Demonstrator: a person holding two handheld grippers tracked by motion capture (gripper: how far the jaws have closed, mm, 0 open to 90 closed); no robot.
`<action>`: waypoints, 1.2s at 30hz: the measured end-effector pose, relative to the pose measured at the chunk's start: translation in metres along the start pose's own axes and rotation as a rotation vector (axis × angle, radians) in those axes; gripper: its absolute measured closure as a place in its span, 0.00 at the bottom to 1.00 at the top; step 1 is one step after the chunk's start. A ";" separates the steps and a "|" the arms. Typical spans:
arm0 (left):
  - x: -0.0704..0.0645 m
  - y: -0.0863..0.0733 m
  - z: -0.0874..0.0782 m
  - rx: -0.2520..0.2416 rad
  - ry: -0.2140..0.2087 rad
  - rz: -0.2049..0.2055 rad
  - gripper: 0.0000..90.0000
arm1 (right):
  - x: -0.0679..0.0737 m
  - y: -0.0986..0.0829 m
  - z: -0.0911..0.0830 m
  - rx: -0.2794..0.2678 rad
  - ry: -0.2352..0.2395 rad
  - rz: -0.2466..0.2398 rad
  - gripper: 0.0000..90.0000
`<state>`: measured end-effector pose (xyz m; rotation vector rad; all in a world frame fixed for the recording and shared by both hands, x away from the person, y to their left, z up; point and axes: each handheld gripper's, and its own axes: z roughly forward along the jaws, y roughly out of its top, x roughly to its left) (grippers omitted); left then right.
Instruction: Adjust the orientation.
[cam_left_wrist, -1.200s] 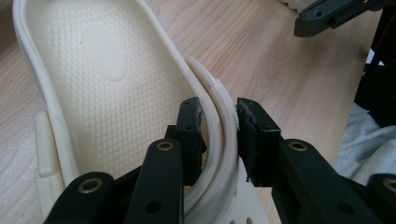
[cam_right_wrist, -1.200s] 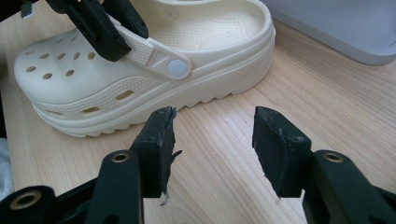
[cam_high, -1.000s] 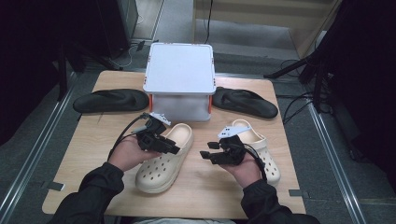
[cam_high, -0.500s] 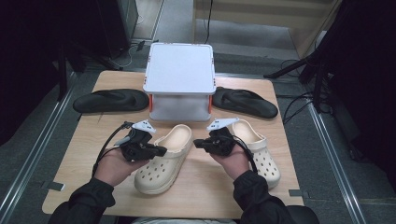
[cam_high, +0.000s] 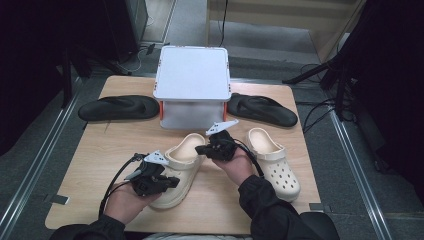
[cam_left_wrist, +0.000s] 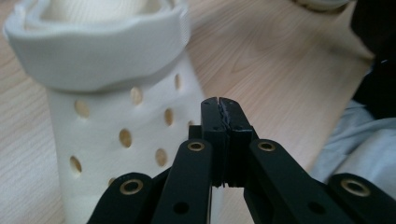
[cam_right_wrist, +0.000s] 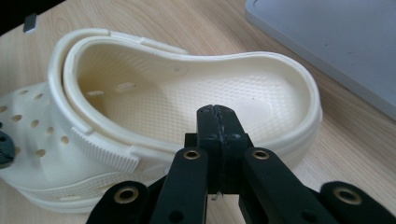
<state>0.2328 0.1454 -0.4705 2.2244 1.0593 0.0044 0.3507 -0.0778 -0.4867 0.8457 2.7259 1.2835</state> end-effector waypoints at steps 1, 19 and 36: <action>0.000 0.000 0.000 0.000 0.000 0.000 1.00 | 0.000 0.000 0.000 0.000 0.000 0.000 1.00; 0.007 -0.001 0.001 0.007 0.043 0.012 1.00 | 0.001 -0.001 0.005 0.041 0.009 -0.026 1.00; 0.033 0.003 -0.007 0.009 0.088 -0.014 1.00 | 0.017 -0.013 -0.006 0.070 -0.009 -0.050 1.00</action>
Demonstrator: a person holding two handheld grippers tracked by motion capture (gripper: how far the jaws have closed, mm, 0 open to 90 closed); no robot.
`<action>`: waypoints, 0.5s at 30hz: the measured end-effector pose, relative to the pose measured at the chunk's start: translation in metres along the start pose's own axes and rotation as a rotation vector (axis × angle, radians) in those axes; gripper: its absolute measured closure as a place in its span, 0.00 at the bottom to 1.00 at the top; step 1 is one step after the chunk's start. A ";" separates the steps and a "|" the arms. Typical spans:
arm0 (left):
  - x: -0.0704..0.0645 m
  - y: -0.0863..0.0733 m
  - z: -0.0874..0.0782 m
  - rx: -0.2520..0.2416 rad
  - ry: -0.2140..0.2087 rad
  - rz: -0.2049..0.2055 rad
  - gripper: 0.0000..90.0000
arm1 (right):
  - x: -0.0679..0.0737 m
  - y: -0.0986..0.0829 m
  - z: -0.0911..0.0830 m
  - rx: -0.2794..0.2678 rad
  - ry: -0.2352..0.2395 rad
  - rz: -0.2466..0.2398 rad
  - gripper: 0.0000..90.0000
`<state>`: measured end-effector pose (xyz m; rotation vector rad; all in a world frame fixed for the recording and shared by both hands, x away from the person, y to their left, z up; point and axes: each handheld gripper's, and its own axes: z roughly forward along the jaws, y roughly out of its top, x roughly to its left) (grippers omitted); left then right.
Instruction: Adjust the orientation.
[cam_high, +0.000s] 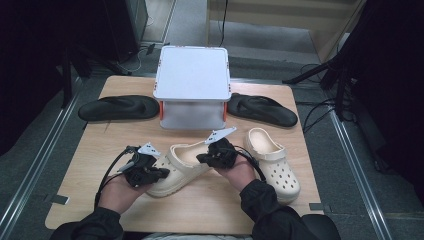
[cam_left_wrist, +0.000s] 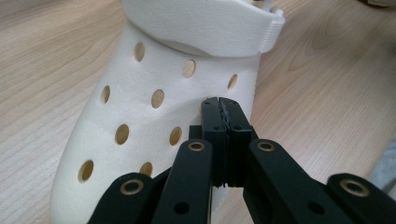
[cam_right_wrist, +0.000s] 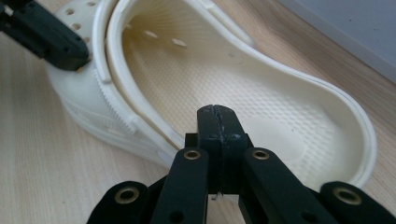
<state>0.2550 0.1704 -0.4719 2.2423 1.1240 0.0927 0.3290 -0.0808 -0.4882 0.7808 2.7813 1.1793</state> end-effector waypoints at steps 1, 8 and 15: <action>0.000 0.000 0.000 0.000 0.000 0.000 1.00 | 0.000 0.000 0.000 0.000 0.000 0.000 1.00; 0.013 0.004 0.000 -0.010 0.008 -0.015 1.00 | 0.013 -0.005 -0.002 0.010 0.010 -0.011 1.00; 0.023 0.009 0.002 -0.014 0.010 -0.016 1.00 | 0.023 -0.008 -0.004 0.013 0.017 -0.029 1.00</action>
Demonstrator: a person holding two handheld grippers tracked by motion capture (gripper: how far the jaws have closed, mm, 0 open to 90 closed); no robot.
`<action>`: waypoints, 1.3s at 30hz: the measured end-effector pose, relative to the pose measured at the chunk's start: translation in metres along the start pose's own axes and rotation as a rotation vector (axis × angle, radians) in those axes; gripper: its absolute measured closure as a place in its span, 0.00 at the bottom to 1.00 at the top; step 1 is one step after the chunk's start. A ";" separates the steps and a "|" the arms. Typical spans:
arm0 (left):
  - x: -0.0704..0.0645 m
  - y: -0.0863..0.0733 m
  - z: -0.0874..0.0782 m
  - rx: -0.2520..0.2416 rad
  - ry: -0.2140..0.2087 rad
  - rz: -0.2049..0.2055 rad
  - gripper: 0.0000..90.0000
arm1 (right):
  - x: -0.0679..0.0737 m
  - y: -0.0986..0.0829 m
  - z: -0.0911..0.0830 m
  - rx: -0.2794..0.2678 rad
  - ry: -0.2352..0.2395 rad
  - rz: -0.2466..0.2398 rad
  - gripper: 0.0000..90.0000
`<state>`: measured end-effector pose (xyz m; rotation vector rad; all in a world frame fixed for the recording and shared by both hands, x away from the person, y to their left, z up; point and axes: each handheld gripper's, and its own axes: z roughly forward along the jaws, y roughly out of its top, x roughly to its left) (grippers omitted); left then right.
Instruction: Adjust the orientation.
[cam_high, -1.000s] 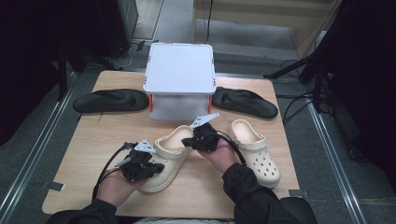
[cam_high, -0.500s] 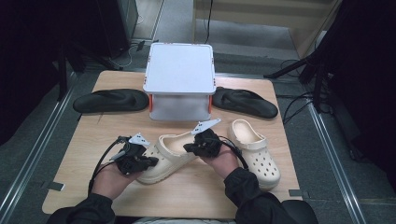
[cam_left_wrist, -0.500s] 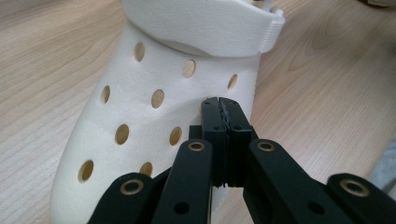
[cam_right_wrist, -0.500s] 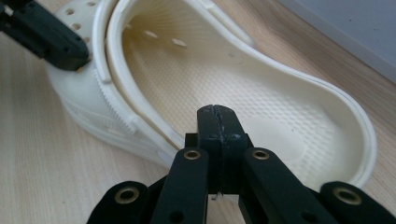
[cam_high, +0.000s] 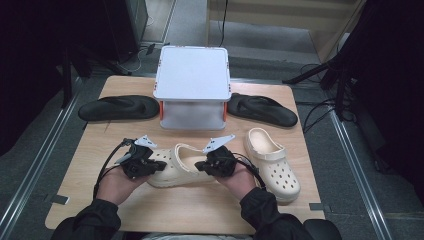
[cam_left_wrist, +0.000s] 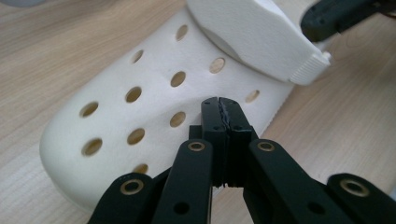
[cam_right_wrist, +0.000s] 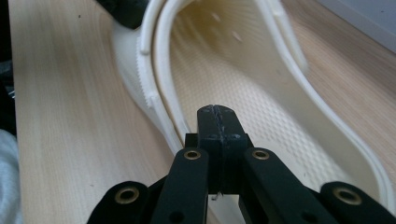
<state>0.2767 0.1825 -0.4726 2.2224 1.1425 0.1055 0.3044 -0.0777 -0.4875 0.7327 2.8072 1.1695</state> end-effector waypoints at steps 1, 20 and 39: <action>0.002 0.001 0.000 0.000 0.001 -0.001 1.00 | 0.003 0.000 0.000 0.001 0.000 -0.003 1.00; 0.022 0.023 0.013 -0.029 -0.008 0.005 1.00 | 0.041 0.003 0.017 -0.011 0.053 -0.008 1.00; 0.035 0.039 0.025 -0.071 -0.048 0.023 1.00 | 0.054 0.020 0.036 -0.042 0.068 -0.001 1.00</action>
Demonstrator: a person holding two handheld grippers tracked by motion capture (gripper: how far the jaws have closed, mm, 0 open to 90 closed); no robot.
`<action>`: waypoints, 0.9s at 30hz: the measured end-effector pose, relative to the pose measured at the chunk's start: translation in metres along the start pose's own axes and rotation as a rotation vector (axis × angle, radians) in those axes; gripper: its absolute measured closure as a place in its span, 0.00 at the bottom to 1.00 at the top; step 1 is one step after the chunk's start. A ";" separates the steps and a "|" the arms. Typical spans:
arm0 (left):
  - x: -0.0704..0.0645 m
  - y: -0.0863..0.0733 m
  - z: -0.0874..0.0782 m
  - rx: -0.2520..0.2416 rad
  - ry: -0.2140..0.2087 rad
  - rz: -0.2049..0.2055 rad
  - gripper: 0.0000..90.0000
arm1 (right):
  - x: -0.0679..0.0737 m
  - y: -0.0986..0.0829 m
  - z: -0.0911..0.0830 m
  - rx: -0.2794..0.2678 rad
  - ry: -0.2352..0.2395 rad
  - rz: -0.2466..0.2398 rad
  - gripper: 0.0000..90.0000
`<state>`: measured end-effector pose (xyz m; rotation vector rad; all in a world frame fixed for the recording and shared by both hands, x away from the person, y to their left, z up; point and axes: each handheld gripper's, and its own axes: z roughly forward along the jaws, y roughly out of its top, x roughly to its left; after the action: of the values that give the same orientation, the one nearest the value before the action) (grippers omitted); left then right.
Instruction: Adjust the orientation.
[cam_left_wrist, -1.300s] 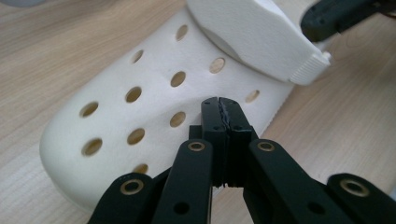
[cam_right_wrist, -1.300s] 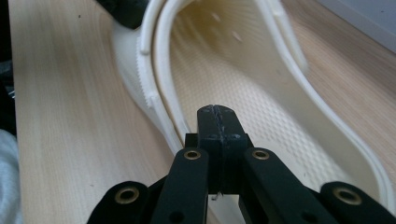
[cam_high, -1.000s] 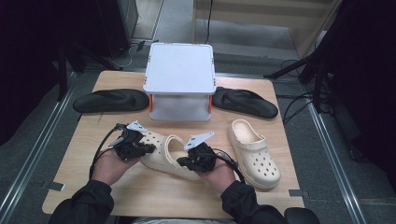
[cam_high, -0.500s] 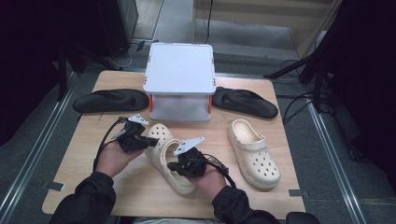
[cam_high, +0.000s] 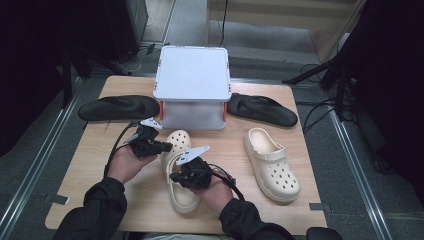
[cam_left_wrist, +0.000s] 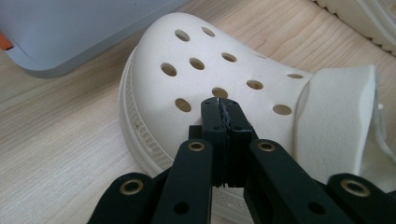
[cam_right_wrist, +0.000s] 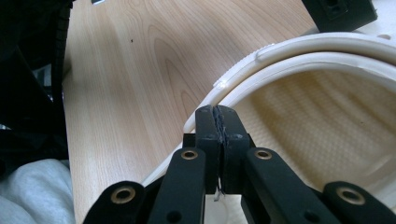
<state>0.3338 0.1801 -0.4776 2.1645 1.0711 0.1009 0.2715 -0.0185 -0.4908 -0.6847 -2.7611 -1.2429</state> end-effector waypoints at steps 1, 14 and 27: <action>0.000 0.001 0.000 0.002 -0.002 0.004 1.00 | -0.001 0.000 0.000 -0.004 0.003 0.005 1.00; 0.006 0.004 -0.018 -0.034 -0.076 -0.056 0.78 | -0.008 -0.007 -0.028 -0.008 -0.013 0.019 0.85; 0.010 0.030 -0.040 -0.059 -0.081 -0.035 0.69 | -0.013 -0.018 -0.064 -0.055 -0.074 0.065 0.70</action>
<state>0.3460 0.1980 -0.4309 2.0787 1.0472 0.0284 0.2665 -0.0803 -0.4630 -0.8342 -2.7477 -1.3116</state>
